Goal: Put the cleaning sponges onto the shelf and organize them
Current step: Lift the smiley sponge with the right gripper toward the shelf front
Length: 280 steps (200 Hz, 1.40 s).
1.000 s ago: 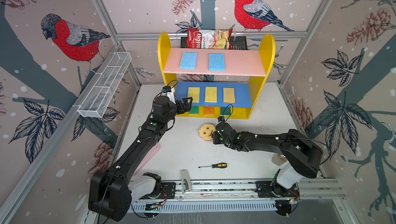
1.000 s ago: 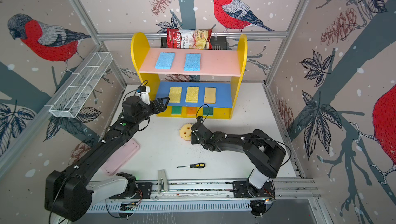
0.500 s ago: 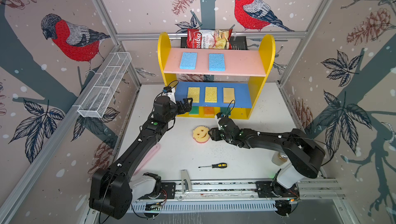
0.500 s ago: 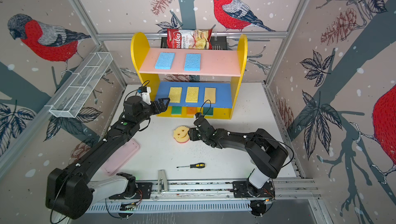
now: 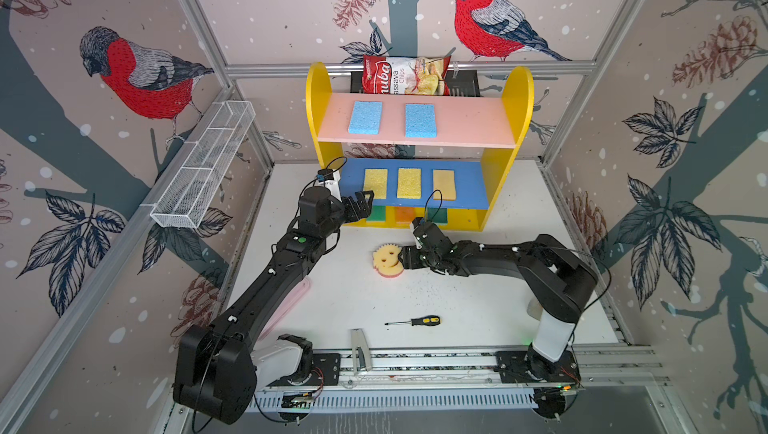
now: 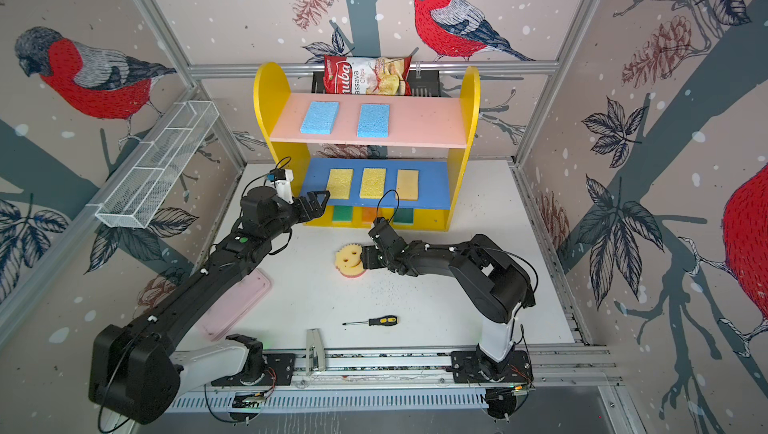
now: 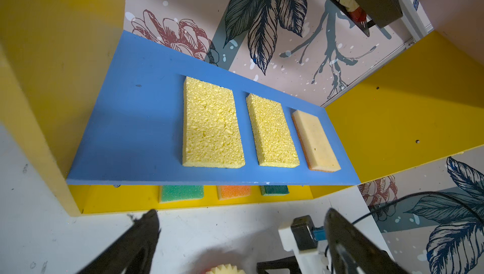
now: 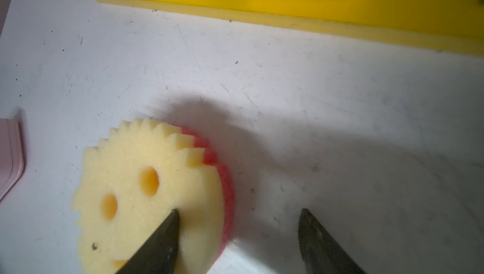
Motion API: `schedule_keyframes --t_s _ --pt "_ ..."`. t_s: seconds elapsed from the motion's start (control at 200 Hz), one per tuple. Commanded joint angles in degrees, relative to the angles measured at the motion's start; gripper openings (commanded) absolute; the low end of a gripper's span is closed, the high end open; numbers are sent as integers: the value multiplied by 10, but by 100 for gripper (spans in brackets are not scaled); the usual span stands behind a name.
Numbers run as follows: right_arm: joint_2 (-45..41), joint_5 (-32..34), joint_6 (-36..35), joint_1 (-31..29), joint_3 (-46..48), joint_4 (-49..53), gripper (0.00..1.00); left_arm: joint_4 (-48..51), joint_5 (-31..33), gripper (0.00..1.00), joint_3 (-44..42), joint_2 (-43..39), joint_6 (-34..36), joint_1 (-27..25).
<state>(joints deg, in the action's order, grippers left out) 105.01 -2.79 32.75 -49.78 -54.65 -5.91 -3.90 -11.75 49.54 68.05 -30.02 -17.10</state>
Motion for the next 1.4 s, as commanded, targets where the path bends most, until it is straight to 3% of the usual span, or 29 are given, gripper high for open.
schedule_keyframes --t_s 0.0,0.22,0.38,0.67,1.085,1.396 --pt "16 -23 5 -2 -9 -1 60 -13 4 97 6 0 0 0" --pt "15 -36 2 -3 -11 -5 20 -9 7 97 2 -5 3 0" --pt "13 -32 -6 -7 -18 1 6 -10 2 97 -1 -7 1 0" --pt "-27 -18 -33 -9 -27 11 0 3 9 97 -1 -22 10 0" --pt "-170 38 -54 -7 32 -45 0 10 -3 97 5 -13 4 0" --pt "-208 65 -62 -4 35 -45 0 13 -69 97 13 22 5 0"
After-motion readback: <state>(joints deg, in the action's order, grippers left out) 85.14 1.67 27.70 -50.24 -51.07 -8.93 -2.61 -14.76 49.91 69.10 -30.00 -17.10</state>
